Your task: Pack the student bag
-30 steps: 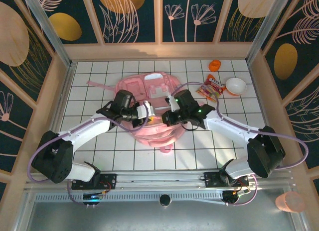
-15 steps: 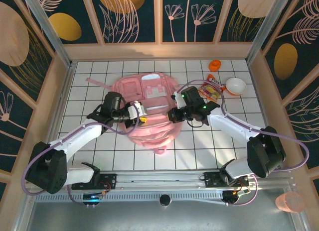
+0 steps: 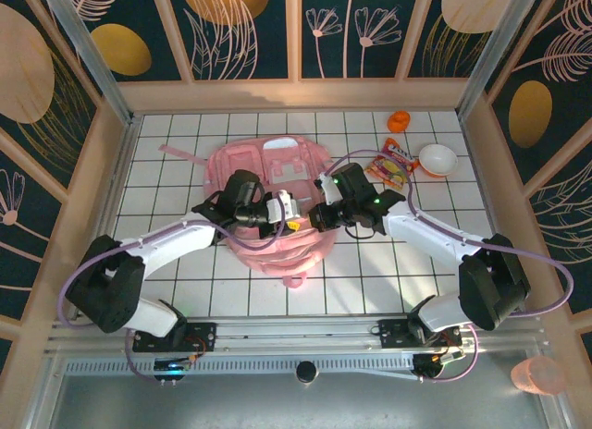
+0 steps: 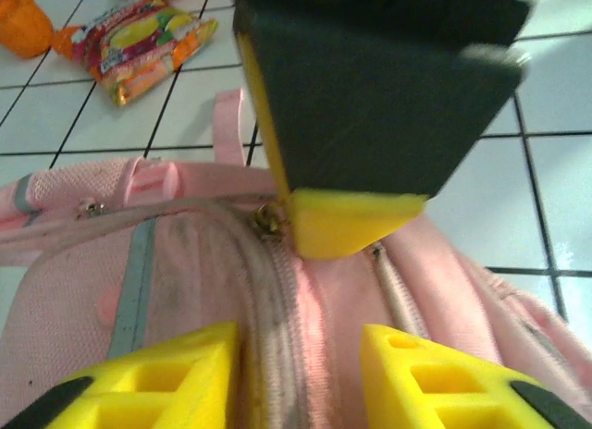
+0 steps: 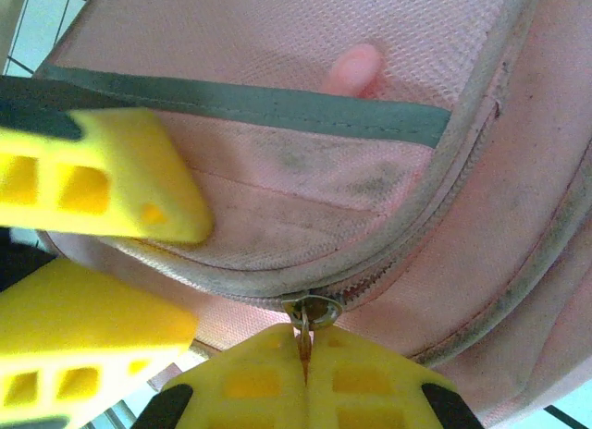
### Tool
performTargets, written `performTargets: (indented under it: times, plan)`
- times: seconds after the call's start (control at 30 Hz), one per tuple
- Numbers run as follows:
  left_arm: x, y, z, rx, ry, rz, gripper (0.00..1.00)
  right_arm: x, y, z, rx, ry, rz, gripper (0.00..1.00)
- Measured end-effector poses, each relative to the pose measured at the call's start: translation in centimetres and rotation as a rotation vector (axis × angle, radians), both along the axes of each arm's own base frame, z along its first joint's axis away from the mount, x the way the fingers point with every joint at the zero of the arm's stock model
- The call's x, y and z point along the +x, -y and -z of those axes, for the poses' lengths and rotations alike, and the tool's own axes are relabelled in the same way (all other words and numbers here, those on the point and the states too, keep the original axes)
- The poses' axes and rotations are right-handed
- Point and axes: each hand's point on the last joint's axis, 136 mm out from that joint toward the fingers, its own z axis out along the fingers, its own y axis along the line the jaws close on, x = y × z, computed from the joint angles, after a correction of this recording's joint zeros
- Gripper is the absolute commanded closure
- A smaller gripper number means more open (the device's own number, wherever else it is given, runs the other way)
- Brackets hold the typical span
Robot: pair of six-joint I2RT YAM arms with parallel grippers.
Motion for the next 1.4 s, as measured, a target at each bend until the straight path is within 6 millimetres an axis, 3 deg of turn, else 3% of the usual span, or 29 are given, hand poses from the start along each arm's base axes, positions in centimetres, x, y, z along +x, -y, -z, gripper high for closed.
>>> performTargets:
  times: [0.1, 0.17, 0.5, 0.83, 0.9, 0.93, 1.03, 1.13, 1.27, 1.4]
  plan:
    - [0.3, -0.1, 0.3, 0.014, 0.013, -0.007, 0.93, 0.3, 0.3, 0.0, 0.002, -0.004, 0.01, 1.0]
    - [0.5, -0.1, 0.1, 0.015, 0.024, -0.008, 1.0, 0.6, 0.7, -0.1, 0.01, -0.011, 0.02, 1.0]
    - [-0.4, 0.2, -1.2, -0.01, 0.07, 0.043, 1.0, 2.7, 3.6, 0.2, 0.015, -0.009, 0.02, 1.0]
    - [-0.9, -0.1, -1.5, -0.018, 0.099, 0.098, 1.0, 4.3, 3.1, 0.2, 0.052, -0.034, -0.039, 1.0]
    - [-0.9, -0.1, -1.4, -0.017, 0.1, 0.098, 0.94, 4.3, 3.1, 0.5, 0.052, -0.042, -0.039, 1.0]
    - [-0.9, -0.2, -1.5, -0.022, 0.101, 0.091, 0.85, 4.3, 3.1, 0.5, 0.052, -0.042, -0.038, 0.95]
    - [-1.3, -1.0, -1.9, -0.065, 0.075, 0.061, 0.49, 5.1, 3.6, 0.4, 0.04, -0.017, 0.005, 0.64]
    - [-1.7, -2.1, -3.4, -0.123, 0.028, 0.0, 0.33, 7.1, 6.2, 0.1, 0.006, 0.031, 0.124, 0.53]
    - [-0.9, -3.1, -6.7, -0.207, 0.001, -0.132, 0.3, 7.9, 8.0, -3.3, 0.019, 0.118, 0.23, 0.58]
    - [0.0, -4.4, -9.7, -0.293, -0.021, -0.288, 0.32, 7.0, 6.8, -8.1, 0.119, 0.209, 0.25, 0.71]
